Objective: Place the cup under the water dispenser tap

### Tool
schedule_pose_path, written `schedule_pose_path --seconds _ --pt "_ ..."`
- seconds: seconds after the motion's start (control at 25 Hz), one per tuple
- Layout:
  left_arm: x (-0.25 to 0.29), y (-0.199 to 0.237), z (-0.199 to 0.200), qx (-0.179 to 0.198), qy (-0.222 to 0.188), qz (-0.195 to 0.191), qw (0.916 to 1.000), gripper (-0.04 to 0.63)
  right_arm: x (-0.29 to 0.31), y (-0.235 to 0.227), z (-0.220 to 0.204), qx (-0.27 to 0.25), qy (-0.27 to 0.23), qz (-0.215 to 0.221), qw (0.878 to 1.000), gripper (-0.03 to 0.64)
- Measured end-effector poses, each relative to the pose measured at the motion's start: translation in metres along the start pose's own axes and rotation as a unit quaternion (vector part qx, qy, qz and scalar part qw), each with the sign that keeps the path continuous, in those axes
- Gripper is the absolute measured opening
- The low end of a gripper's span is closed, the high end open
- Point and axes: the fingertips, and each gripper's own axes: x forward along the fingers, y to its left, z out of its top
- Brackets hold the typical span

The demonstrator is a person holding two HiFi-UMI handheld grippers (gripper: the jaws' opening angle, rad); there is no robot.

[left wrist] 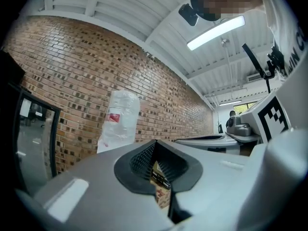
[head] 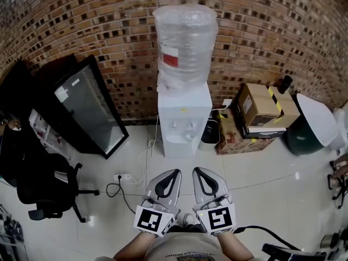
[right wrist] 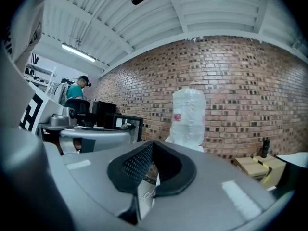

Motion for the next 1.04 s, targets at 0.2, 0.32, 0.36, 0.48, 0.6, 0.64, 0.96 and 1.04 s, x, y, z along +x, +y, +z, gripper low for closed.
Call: schedule_pose_path --seconds 0.2,0.32,0.36,0.48,0.6,0.64,0.96,1.04 --pt "-0.002 -0.018 0.0 0.009 -0.002 -0.003 0.9999 -0.008 -0.02 -0.011 0.0 0.007 -0.005 -0.013 1.0 0.005" --pt "0.0 -0.023 0.002 0.014 -0.004 -0.001 0.9999 -0.008 -0.027 -0.018 0.001 0.01 -0.005 -0.019 1.0 0.005" --pt "0.001 -0.023 0.003 0.015 -0.005 -0.001 0.9999 -0.008 -0.028 -0.019 0.0 0.01 -0.005 -0.019 1.0 0.005" --pt "0.001 -0.025 0.005 0.017 -0.007 0.0 0.9998 -0.008 -0.029 -0.02 -0.003 0.008 0.0 -0.018 1.0 0.005" --pt "0.0 -0.026 0.004 0.017 -0.007 0.001 0.9998 -0.008 -0.028 -0.016 -0.001 0.007 -0.006 -0.009 1.0 0.005" --pt "0.0 -0.026 0.003 0.016 -0.006 0.002 0.9998 -0.008 -0.027 -0.014 -0.001 0.008 -0.009 -0.005 1.0 0.005" --pt "0.0 -0.024 0.002 0.018 -0.004 0.007 0.9998 -0.008 -0.023 -0.014 -0.004 0.014 -0.011 0.002 1.0 0.005" --pt "0.0 -0.023 0.002 0.018 -0.005 0.008 0.9998 -0.008 -0.022 -0.011 -0.002 0.014 -0.013 0.008 1.0 0.005"
